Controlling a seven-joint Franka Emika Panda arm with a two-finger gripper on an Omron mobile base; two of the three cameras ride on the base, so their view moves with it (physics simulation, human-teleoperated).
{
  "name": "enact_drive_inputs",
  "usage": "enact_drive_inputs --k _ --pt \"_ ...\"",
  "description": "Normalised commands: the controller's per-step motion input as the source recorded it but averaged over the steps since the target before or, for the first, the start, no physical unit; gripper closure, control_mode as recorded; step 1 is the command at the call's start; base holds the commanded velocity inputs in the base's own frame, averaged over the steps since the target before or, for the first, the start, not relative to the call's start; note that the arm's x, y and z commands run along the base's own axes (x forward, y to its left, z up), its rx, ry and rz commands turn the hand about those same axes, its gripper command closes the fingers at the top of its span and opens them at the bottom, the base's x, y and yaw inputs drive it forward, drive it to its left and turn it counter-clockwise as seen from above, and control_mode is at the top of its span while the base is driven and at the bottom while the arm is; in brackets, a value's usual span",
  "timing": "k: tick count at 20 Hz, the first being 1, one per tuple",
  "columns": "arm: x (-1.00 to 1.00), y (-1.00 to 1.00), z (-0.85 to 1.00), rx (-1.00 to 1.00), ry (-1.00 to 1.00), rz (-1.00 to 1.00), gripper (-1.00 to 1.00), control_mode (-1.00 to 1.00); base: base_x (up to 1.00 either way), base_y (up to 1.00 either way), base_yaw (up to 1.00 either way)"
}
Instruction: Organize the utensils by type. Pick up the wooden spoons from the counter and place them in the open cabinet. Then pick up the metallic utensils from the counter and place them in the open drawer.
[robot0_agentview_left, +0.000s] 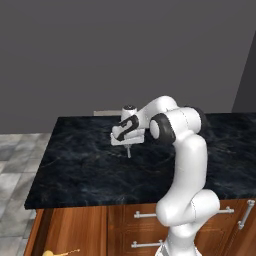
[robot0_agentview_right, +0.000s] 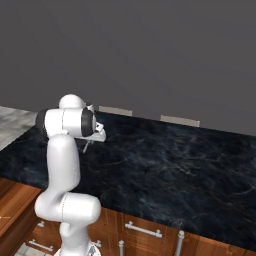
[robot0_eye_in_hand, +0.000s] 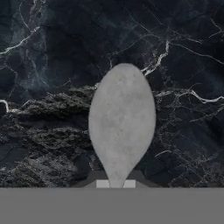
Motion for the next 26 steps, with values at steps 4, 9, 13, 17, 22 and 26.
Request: enact_drive_inputs --k 4,9,13,17,22,26 --pt "-0.59 0.41 -0.01 0.00 0.00 0.05 1.00 -1.00 0.00 0.00 0.00" --pt "-0.65 0.31 0.12 0.00 0.00 0.31 1.00 -1.00 0.00 0.00 0.00" --pt "-0.64 0.48 0.20 0.00 0.02 0.43 1.00 -1.00 0.00 0.00 0.00" --pt "-0.63 0.54 0.18 0.00 0.02 0.53 1.00 -1.00 0.00 0.00 0.00" --pt "-0.58 0.55 0.10 -0.04 0.06 0.69 1.00 -1.00 0.00 0.00 0.00" --pt "-0.56 0.65 0.04 -0.05 0.13 0.57 1.00 -1.00 0.00 0.00 0.00"
